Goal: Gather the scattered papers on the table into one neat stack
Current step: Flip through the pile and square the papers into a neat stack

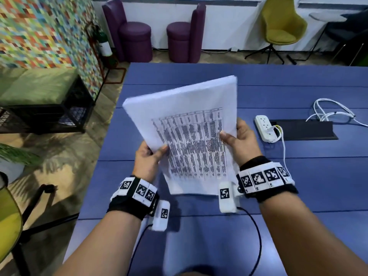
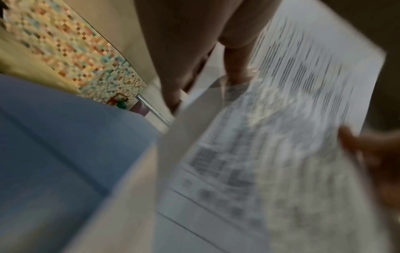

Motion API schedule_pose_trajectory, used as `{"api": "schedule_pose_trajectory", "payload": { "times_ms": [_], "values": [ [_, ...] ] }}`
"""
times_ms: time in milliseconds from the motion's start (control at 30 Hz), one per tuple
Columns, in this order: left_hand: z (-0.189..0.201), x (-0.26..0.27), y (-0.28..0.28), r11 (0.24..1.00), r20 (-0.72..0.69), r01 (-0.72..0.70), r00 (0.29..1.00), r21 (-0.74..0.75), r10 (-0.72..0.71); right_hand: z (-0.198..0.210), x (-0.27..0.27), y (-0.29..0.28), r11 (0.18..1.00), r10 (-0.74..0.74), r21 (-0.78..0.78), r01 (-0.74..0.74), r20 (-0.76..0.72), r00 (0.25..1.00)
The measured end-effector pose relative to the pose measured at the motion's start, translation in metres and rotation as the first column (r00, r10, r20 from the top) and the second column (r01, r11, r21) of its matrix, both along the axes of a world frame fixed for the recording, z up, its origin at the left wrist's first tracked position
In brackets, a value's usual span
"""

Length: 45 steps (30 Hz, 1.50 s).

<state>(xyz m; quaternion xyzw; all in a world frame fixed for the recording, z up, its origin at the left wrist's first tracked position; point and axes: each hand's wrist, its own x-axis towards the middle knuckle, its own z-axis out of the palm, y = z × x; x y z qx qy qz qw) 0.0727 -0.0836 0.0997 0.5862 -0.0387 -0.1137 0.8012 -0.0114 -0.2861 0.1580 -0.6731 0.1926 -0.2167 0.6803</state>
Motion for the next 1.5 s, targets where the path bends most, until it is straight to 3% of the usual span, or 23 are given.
{"api": "schedule_pose_trajectory", "payload": {
  "times_ms": [133, 233, 300, 433, 600, 833, 1067, 1200, 1300, 1400, 1500],
  "values": [
    [0.031, -0.003, -0.021, 0.993, 0.199, -0.114, 0.974, 0.029, 0.106, -0.012, -0.008, 0.010, 0.983, -0.178, -0.033, 0.182, 0.104, 0.979],
    [0.031, -0.012, -0.030, 0.985, 0.256, -0.168, 0.955, 0.043, 0.151, -0.013, -0.015, 0.017, 0.966, -0.248, -0.041, 0.257, 0.157, 0.956],
    [0.016, -0.016, -0.029, 0.982, 0.209, -0.173, 0.965, 0.071, 0.155, -0.027, -0.021, 0.019, 0.971, -0.234, -0.029, 0.239, 0.126, 0.964],
    [-0.017, -0.031, -0.021, 0.974, 0.084, -0.034, 0.996, 0.226, 0.016, -0.065, -0.034, 0.025, 0.985, -0.170, 0.000, 0.170, -0.063, 0.983],
    [-0.017, -0.033, -0.023, 0.969, 0.087, -0.088, 0.994, 0.233, 0.070, -0.069, -0.026, 0.029, 0.978, -0.200, 0.059, 0.200, -0.019, 0.980],
    [-0.004, -0.025, -0.027, 0.973, 0.186, -0.136, 0.977, 0.187, 0.100, -0.063, -0.015, 0.017, 0.973, -0.228, -0.028, 0.229, 0.039, 0.973],
    [-0.049, -0.036, -0.032, 0.913, 0.081, -0.073, 0.996, 0.401, 0.044, -0.104, -0.019, 0.011, 0.968, -0.252, -0.070, 0.242, -0.254, 0.934],
    [-0.044, -0.018, -0.042, 0.911, 0.091, -0.082, 0.995, 0.405, 0.050, -0.101, -0.004, -0.003, 0.969, -0.245, -0.079, 0.232, -0.318, 0.916],
    [-0.040, -0.003, -0.055, 0.898, 0.068, -0.038, 0.998, 0.439, 0.010, -0.093, 0.004, -0.022, 0.954, -0.284, -0.182, 0.237, -0.311, 0.907],
    [-0.035, 0.003, -0.073, 0.846, 0.081, 0.013, 0.995, 0.533, -0.066, -0.078, 0.005, -0.050, 0.942, -0.279, -0.295, 0.161, -0.417, 0.865],
    [-0.041, 0.004, -0.094, 0.792, -0.003, 0.116, 0.990, 0.600, -0.143, -0.077, -0.002, -0.084, 0.932, -0.267, -0.356, 0.071, -0.541, 0.797]
  ]
}}
